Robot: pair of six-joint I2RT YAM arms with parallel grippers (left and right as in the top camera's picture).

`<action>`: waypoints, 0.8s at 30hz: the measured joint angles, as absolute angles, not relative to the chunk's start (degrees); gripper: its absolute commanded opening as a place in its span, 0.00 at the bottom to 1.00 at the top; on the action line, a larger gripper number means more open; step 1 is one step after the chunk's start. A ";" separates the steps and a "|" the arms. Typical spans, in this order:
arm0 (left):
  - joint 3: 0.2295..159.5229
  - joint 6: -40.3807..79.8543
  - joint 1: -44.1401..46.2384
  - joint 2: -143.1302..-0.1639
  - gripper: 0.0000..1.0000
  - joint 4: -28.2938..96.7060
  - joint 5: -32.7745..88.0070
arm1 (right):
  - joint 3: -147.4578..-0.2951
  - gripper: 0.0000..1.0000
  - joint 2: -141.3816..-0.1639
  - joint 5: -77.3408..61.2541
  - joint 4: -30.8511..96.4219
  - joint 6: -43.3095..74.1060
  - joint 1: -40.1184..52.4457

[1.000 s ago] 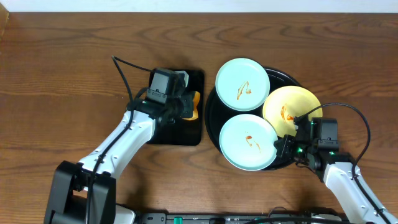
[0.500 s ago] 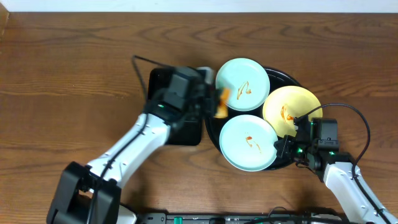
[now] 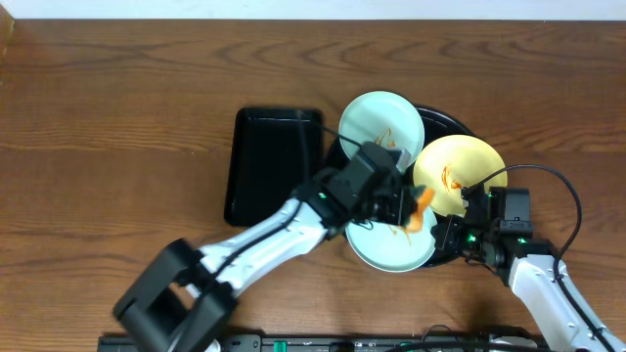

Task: Clean dirty plates on tray and stack at the side
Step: 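Scrub the front green plate with the sponge held in the left gripper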

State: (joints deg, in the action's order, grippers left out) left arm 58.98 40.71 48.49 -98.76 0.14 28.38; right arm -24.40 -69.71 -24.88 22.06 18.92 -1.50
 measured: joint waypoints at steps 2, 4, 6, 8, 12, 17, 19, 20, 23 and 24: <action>58.98 42.87 49.50 -100.68 0.07 0.14 28.40 | -24.40 0.01 -69.71 -24.84 22.06 18.94 -1.50; 58.98 44.75 50.19 -102.15 0.07 0.08 28.64 | -24.40 0.01 -69.71 -24.84 22.06 18.92 -1.50; 58.98 45.89 50.52 -103.09 0.08 -0.16 29.45 | -24.40 0.01 -69.71 -24.84 22.06 18.92 -1.50; 58.98 46.76 50.72 -103.81 0.07 -0.43 30.44 | -24.40 0.01 -69.71 -24.82 22.06 18.94 -1.50; 58.98 47.62 51.55 -105.65 0.07 -1.15 33.04 | -24.40 0.01 -69.71 -24.82 22.09 18.92 -1.50; 58.98 48.25 52.42 -109.21 0.07 -2.76 35.75 | -24.32 0.01 -69.76 -24.21 22.81 18.92 -1.50; 58.98 48.23 51.57 -109.54 0.08 -2.85 36.05 | -24.25 0.01 -69.76 -23.97 23.16 18.94 -1.50; 58.98 48.12 50.98 -109.54 0.08 -2.87 35.99 | -24.25 0.01 -69.76 -23.99 23.29 18.94 -1.50; 59.07 47.31 48.51 -109.54 0.08 -1.39 34.11 | -24.25 0.01 -69.76 -24.05 23.64 18.96 -1.50; 59.09 46.76 47.24 -109.54 0.08 -0.60 33.01 | -24.25 0.01 -69.76 -24.12 23.73 18.96 -1.50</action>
State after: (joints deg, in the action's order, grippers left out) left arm 59.09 46.76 47.24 -109.54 -0.60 33.01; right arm -24.25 -69.76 -24.12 23.73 18.96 -1.50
